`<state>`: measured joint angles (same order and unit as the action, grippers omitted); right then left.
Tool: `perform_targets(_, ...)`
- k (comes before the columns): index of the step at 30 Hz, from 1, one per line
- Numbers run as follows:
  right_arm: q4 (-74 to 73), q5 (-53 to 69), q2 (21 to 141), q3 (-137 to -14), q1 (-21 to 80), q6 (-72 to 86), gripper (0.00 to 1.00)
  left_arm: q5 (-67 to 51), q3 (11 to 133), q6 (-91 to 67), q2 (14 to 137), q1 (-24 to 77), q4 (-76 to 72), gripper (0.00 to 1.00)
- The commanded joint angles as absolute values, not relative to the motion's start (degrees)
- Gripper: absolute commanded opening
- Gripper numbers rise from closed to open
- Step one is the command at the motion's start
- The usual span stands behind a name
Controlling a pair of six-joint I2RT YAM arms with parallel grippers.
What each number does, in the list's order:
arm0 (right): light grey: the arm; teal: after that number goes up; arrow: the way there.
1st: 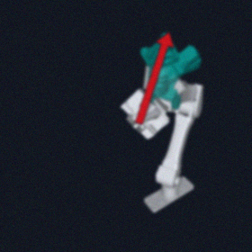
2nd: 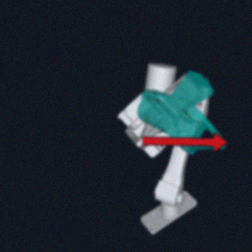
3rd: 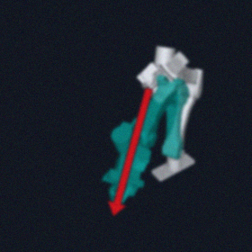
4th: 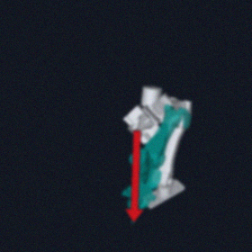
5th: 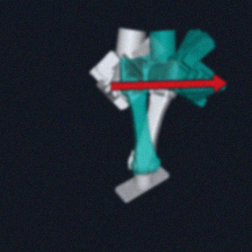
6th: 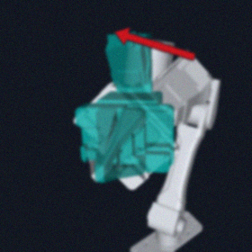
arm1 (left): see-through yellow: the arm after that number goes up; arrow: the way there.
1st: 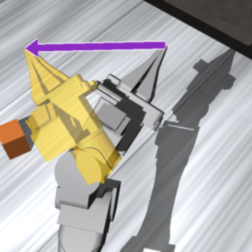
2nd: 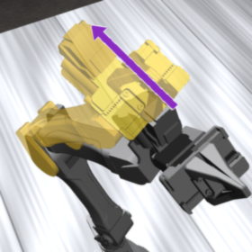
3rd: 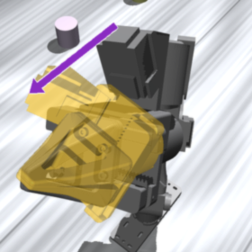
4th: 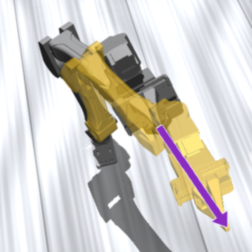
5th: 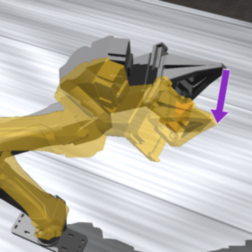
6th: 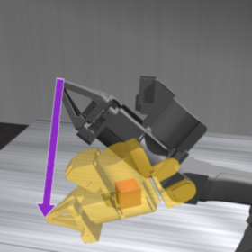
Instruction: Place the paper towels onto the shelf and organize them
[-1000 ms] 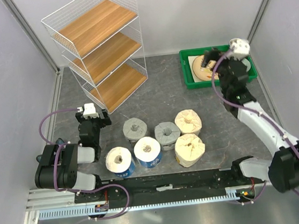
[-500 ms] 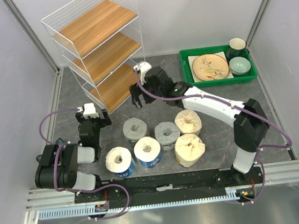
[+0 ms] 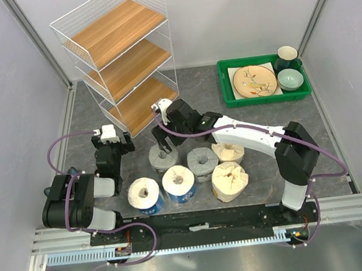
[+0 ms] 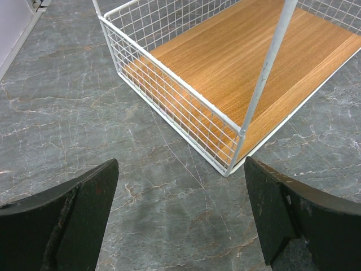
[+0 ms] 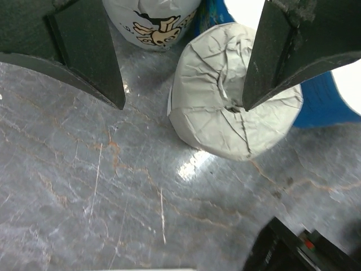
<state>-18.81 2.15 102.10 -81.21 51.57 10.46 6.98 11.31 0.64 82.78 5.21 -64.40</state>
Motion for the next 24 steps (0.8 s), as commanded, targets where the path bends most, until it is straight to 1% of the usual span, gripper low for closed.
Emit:
perform_targets(1,-20.2,2.4,103.1,-80.8,52.0,9.1,0.93,7.4,12.2,0.6,82.6,5.1,-67.0,1.00)
perform_targets(13,-21.3,5.0,104.3,-80.5,52.5,8.4,0.91,7.4,12.2,0.5,82.7,5.1,-67.0,1.00)
perform_targets(20,-21.0,6.2,107.0,-80.9,52.7,8.8,0.91,7.4,12.1,0.6,82.7,5.1,-67.0,1.00)
perform_targets(23,-20.8,6.3,108.7,-82.3,52.8,9.1,0.82,7.4,12.1,0.5,82.6,5.1,-67.0,1.00)
perform_targets(24,-20.7,6.4,109.3,-82.6,52.8,9.2,0.74,7.4,12.2,0.6,82.7,5.1,-67.0,1.00)
